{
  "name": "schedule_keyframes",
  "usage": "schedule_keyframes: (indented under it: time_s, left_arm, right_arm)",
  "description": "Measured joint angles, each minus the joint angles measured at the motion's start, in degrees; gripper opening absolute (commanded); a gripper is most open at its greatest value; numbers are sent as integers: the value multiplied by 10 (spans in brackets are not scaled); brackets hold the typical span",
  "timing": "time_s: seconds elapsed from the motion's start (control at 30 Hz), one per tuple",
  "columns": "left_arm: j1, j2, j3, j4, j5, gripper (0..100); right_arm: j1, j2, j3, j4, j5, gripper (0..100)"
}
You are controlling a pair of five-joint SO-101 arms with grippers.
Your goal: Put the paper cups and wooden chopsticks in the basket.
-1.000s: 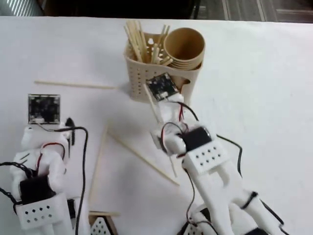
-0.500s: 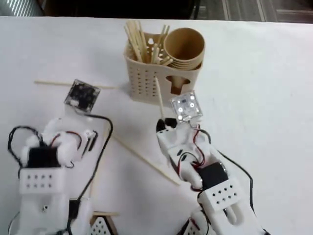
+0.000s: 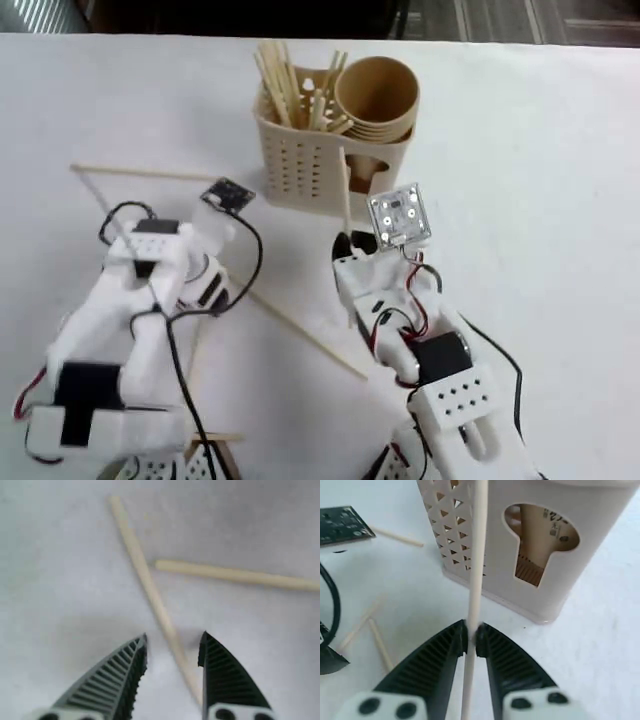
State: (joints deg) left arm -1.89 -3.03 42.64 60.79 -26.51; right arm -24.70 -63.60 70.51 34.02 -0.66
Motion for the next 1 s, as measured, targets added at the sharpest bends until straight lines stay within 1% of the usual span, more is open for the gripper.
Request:
schedule_keyframes:
  time_s: [0.2,0.33,0.47,0.6,0.87,0.93,1.0]
  left_arm:
    - [7,76,-66,33,0,25]
    - [8,108,-105,68,0,23]
    - [3,106,-145,114,0,23]
    - [4,52,-197,189,0,23]
    - [3,-130,-320,341,0,23]
    - [3,-170,-367,360,2,23]
    - [3,-200,-419,366,20,23]
  right_arm:
    - [8,0,0,0,0,18]
    - [5,0,0,0,0,18]
    - [5,0,0,0,0,18]
    - [4,0,0,0,0,18]
    - [5,0,0,0,0,18]
    - [5,0,0,0,0,18]
    - [5,0,0,0,0,18]
